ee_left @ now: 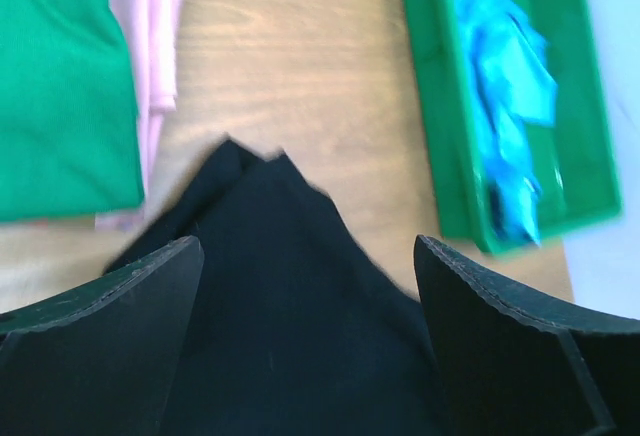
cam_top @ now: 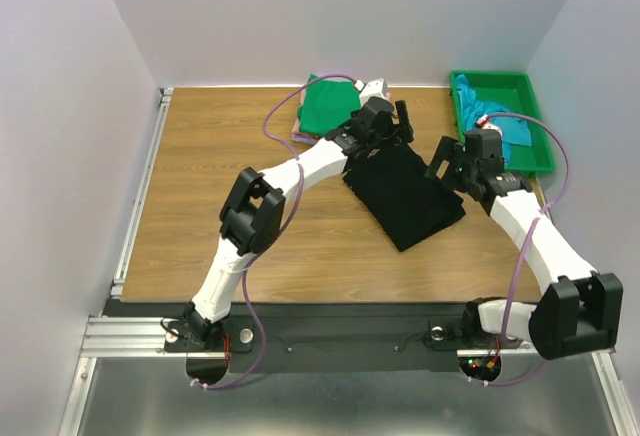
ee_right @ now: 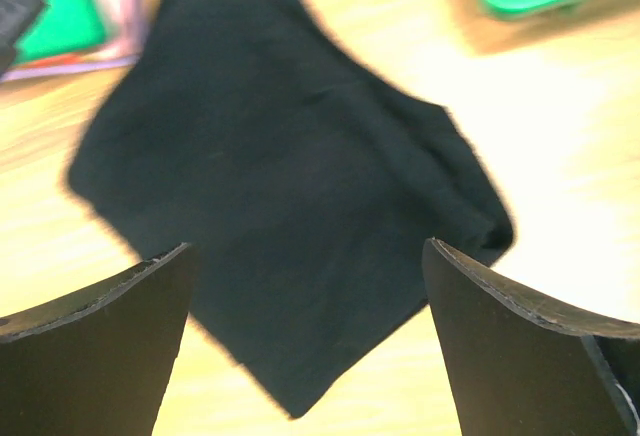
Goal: Fold and stack the t-shirts
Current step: Fold the tshirt
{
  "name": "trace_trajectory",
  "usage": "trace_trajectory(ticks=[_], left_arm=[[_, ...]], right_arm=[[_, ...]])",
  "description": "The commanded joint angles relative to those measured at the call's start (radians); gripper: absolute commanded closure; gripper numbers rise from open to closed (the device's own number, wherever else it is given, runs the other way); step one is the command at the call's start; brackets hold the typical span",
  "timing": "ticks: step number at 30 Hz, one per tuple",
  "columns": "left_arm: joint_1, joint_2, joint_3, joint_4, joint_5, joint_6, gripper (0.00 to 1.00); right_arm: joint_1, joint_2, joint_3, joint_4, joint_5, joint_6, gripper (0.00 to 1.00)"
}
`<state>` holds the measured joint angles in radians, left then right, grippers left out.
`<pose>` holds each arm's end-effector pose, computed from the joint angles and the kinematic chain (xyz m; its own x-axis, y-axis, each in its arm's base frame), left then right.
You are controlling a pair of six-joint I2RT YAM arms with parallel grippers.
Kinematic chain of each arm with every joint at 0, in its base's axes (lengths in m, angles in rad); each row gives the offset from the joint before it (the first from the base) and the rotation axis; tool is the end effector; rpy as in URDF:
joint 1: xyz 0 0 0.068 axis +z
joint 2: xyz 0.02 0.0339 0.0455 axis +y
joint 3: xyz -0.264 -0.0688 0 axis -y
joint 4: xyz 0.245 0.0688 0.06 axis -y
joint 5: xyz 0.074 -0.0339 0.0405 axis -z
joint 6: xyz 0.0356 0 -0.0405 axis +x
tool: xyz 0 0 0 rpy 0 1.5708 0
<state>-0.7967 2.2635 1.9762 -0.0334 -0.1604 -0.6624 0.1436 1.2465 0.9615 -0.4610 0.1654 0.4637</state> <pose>0.3845 -0.3851 0.2704 -0.5427 -0.3133 -0.7793 0.3375 0.7682 -0.5440 0.2661 0.0326 0.2784 -0.6104 0.3575 -0.7068 0.2812 0.9320 0.2285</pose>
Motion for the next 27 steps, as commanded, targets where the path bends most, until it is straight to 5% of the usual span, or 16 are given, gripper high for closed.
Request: trace_trajectory(ticks=[1,6,19,27], left_arm=[[-0.013,-0.142,-0.115,0.084,0.107,0.064,0.02],[-0.015,-0.142,-0.221,0.081,0.134,0.070,0.02],[-0.007,-0.166,-0.514,0.066,0.154,-0.038,0.02],[-0.012,-0.422,-0.994,0.188,0.156,-0.204,0.02]], right_arm=[[0.002,-0.045,-0.041,0.053,-0.159,0.004,0.00],[0.002,-0.006,-0.133,0.175,-0.309,0.012,0.00],[0.004,0.208,-0.175,0.314,-0.380,0.039,0.00],[0.141,0.359,-0.201,0.418,-0.402,0.044,0.00]])
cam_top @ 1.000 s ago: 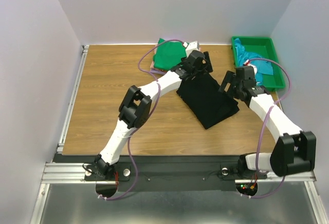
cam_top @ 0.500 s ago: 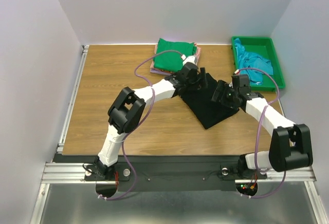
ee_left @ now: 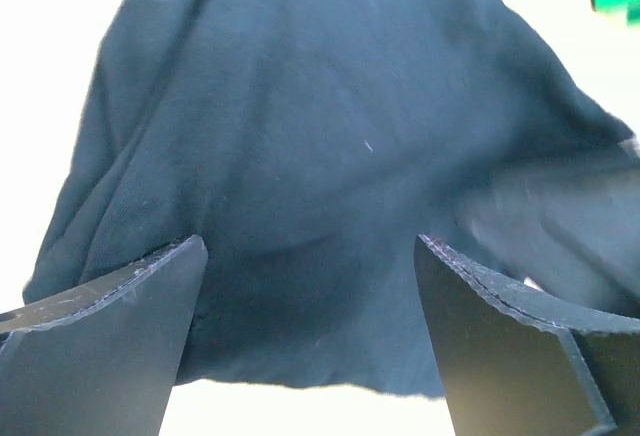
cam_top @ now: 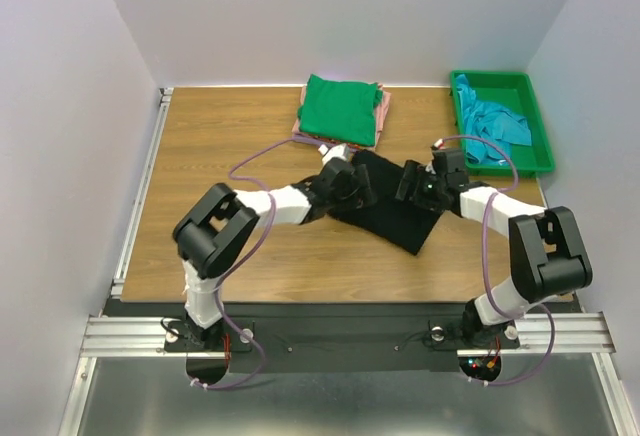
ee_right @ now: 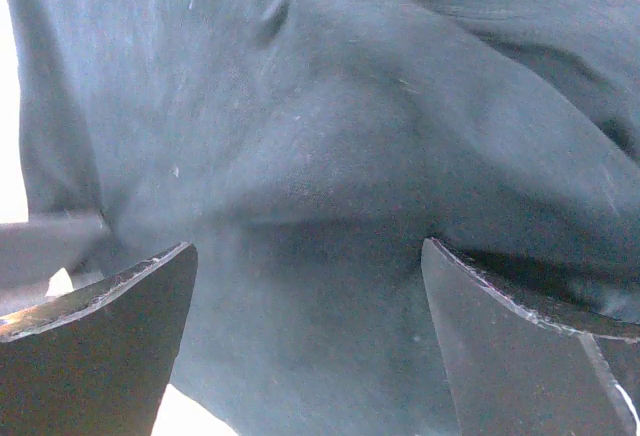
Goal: Fold and stack the t-shirts
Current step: Fold the tshirt
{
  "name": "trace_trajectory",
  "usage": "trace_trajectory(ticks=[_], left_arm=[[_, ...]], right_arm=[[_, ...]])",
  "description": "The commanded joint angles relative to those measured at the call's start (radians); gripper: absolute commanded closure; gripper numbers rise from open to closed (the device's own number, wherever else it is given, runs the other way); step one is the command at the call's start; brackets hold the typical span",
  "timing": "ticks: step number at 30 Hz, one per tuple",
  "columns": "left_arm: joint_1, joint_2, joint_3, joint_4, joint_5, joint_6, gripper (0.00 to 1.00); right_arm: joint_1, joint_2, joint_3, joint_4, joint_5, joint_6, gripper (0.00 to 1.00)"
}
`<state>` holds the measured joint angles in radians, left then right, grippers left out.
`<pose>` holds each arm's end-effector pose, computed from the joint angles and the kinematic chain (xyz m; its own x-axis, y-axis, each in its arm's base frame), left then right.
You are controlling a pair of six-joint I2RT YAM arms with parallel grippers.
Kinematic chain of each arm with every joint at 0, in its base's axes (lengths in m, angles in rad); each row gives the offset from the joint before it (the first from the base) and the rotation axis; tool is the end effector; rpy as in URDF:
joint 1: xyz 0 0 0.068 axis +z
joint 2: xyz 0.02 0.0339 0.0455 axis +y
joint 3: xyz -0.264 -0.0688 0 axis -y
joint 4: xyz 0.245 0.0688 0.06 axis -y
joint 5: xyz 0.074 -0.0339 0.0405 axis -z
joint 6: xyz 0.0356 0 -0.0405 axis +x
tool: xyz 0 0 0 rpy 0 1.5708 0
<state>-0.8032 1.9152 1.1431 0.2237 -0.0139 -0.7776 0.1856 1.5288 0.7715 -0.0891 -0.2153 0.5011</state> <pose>0.2920 -0.3019 0.1769 -0.7570 -0.2258 -0.6132 0.2529 0.7641 -0.5935 0.2937 0.0629 0.1711 -0.7990 0.3275 -0.5043 0.0734 0.8856 0.4587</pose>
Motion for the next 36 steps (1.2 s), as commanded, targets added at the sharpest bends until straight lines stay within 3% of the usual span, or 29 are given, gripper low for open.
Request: trace_trajectory(ticks=[1,7,9,13,16,19,23,30,36], left_arm=[[-0.010,-0.100,-0.249,-0.045,0.009,-0.126,0.02],[-0.103,-0.364,-0.502,-0.030,0.022,-0.296,0.02],[-0.149,-0.499,-0.569,-0.035,-0.032,-0.348,0.02],[-0.188,-0.770,-0.574,-0.174,-0.174,-0.373,0.02],[-0.189,-0.875,-0.545,-0.269,-0.245,-0.345,0.02],[-0.160,-0.997,-0.507,-0.510,-0.397,-0.415,0.02],[-0.102,-1.083,-0.561,-0.552,-0.394,-0.431,0.01],[0.097,-1.041,-0.709,-0.287,-0.137,-0.316,0.01],[0.159,-0.822,-0.660,-0.230,-0.055,-0.269,0.07]], right_arm=[[0.126,0.096,0.001,0.055,-0.010,0.011,0.00],[0.256,0.206,0.061,0.080,-0.008,0.004,0.00],[0.301,0.228,0.107,0.112,-0.031,-0.019,0.00],[0.360,0.300,0.207,0.114,-0.068,-0.099,0.00],[0.365,0.309,0.279,0.092,-0.058,-0.131,0.00],[0.367,0.230,0.307,0.034,0.023,-0.153,0.00],[0.367,0.102,0.295,-0.003,0.020,-0.179,0.00],[0.364,0.025,0.279,-0.090,0.184,-0.240,0.00],[0.350,0.126,0.310,-0.109,0.209,-0.277,0.01]])
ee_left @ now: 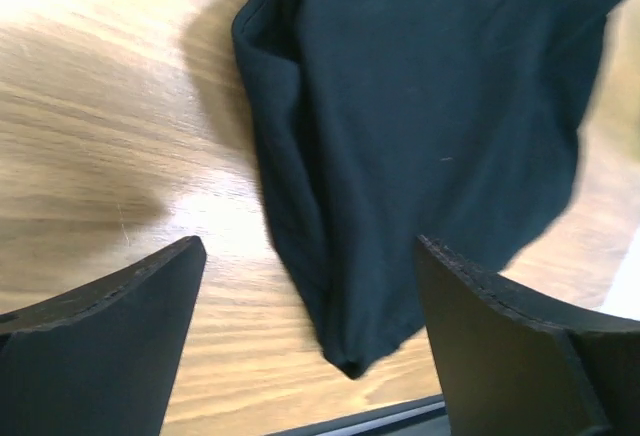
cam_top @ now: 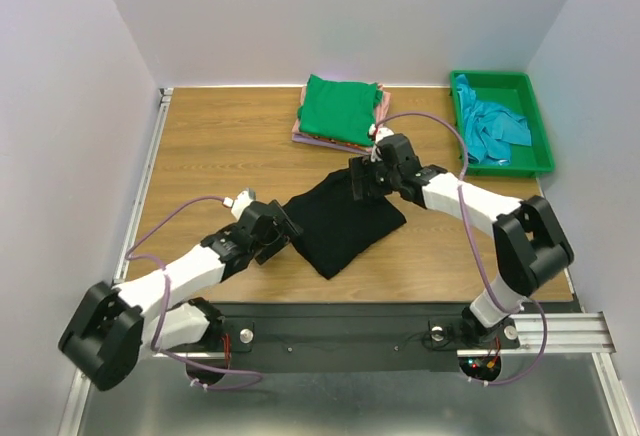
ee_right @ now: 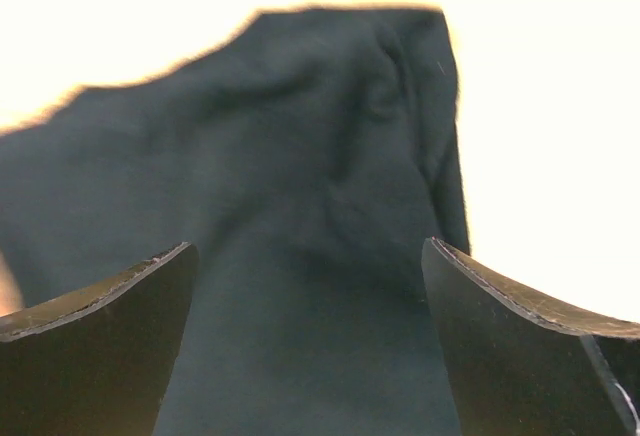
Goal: Fold and stack the t-shirts
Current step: Fold the tshirt, then neatly place the folded tshirt to the corner
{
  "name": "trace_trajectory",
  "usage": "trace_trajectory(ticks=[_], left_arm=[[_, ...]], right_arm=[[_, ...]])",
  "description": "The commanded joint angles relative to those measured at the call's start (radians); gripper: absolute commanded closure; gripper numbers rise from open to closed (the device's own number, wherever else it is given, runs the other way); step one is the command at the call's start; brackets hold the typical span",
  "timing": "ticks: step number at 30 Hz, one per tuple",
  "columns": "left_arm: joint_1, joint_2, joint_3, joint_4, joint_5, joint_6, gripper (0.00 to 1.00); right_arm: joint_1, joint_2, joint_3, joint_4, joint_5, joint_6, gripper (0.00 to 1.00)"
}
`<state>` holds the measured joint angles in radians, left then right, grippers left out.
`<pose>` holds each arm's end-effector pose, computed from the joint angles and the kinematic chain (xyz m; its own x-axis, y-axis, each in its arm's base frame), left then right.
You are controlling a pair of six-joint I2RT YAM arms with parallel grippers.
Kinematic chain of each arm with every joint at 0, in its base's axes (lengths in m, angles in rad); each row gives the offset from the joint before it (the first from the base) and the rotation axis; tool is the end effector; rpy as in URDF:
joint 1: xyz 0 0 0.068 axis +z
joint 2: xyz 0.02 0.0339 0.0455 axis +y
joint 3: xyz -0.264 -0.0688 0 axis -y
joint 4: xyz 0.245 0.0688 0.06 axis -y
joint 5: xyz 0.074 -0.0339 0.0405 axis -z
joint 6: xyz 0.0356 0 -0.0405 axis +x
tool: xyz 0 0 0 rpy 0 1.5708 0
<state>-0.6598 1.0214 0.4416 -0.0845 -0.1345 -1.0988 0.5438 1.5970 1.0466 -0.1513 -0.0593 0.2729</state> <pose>0.1657 -0.1225 0.1872 -0.6882 -0.5832 -0.4316 -0.1956 0.7220 -0.6637 0.2991 0.1833 0.2297 -0.6816 -0.0977 -0.7252 -0.3858 0.8901 0.2427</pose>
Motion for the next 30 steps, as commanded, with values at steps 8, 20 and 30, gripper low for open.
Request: trace_trajectory(ticks=[8,20,30], left_arm=[[0.019,0.276,0.085,0.111,0.038,0.030,0.23],[0.019,0.528,0.198,0.134,0.065,0.074,0.72],[0.019,0.507,0.381,0.094,-0.036,0.206,1.00]], right_arm=[[-0.018,0.191,0.072,-0.059,0.136,-0.087,0.05],[0.022,0.271,0.056,-0.070,-0.053,-0.089,0.60],[0.038,0.118,0.085,-0.071,0.105,-0.072,0.99]])
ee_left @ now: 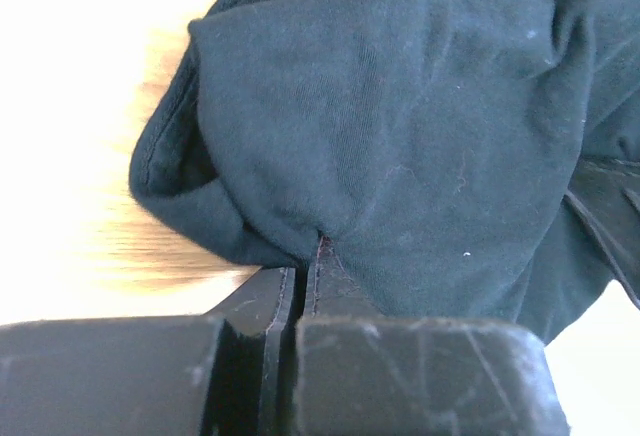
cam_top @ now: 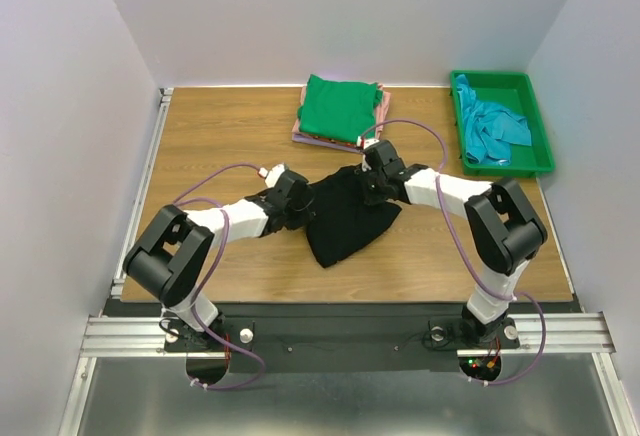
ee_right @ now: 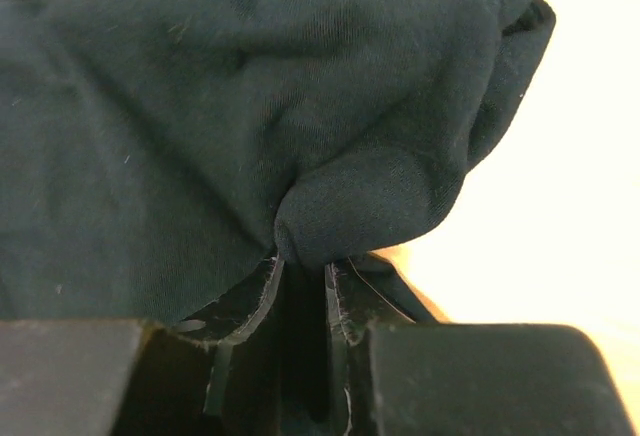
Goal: Fold and stack the t-shirts
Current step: Neatly place the folded tshirt to the corner
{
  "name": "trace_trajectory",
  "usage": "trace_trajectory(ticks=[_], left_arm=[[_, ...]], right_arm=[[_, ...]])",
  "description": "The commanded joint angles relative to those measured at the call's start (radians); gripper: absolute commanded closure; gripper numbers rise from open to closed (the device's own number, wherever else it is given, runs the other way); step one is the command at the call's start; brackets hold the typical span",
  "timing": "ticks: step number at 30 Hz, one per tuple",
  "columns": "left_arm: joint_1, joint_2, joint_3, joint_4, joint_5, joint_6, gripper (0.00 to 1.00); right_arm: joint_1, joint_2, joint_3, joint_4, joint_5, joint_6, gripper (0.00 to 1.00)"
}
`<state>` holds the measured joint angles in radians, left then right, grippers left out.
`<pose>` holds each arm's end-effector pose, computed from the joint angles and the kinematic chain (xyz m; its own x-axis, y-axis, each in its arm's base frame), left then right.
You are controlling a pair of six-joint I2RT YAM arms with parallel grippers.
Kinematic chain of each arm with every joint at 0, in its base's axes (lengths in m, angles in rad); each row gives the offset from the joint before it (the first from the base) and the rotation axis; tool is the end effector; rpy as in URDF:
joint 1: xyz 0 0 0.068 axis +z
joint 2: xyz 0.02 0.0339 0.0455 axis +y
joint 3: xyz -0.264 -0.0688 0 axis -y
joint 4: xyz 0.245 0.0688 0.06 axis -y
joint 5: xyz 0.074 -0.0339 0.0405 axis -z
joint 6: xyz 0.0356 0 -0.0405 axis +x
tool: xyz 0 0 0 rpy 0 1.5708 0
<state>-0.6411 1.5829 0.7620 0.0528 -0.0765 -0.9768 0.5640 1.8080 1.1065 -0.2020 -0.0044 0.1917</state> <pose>0.2523 -0.1849 0.1630 -0.7693 -0.4569 -0.4465 -0.1523 0.8100 -0.5663 0.3175 0.2010 0.1717 -0.7540 -0.2515 -0.6069 -0.4006 0.9082 0.1213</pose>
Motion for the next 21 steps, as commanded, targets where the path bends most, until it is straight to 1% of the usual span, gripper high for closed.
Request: trace_trajectory(ticks=[1,2,5,6,10,16,17,19,20,21], left_arm=[[0.000,-0.075,0.069,-0.035,-0.112,0.102,1.00],[0.000,-0.107,0.092,-0.027,-0.156,0.127,1.00],[0.000,-0.162,0.150,-0.013,-0.212,0.174,1.00],[0.001,-0.173,0.163,-0.002,-0.213,0.219,1.00],[0.018,-0.199,0.224,0.058,-0.200,0.286,1.00],[0.099,-0.124,0.430,0.064,-0.134,0.366,1.00],[0.110,-0.107,0.462,0.071,-0.132,0.391,1.00],[0.141,-0.049,0.568,0.085,-0.120,0.430,1.00],[0.162,0.003,0.650,0.087,-0.089,0.461,1.00],[0.176,0.037,0.695,0.088,-0.063,0.477,1.00]], right_arm=[[0.017,-0.128,0.032,-0.017,0.061,0.017,0.99],[0.019,-0.145,0.044,-0.014,0.081,0.021,0.99],[0.017,-0.190,0.073,-0.005,0.098,0.035,1.00],[0.019,-0.196,0.082,-0.007,0.096,0.035,0.99],[0.017,-0.216,0.137,-0.008,0.121,0.040,1.00],[0.017,-0.155,0.286,-0.005,0.190,0.061,1.00],[0.017,-0.139,0.338,-0.007,0.225,0.066,1.00],[0.016,-0.084,0.393,-0.007,0.271,0.069,0.99],[0.014,-0.040,0.448,-0.007,0.315,0.068,0.99],[0.010,-0.039,0.482,-0.007,0.334,0.071,1.00]])
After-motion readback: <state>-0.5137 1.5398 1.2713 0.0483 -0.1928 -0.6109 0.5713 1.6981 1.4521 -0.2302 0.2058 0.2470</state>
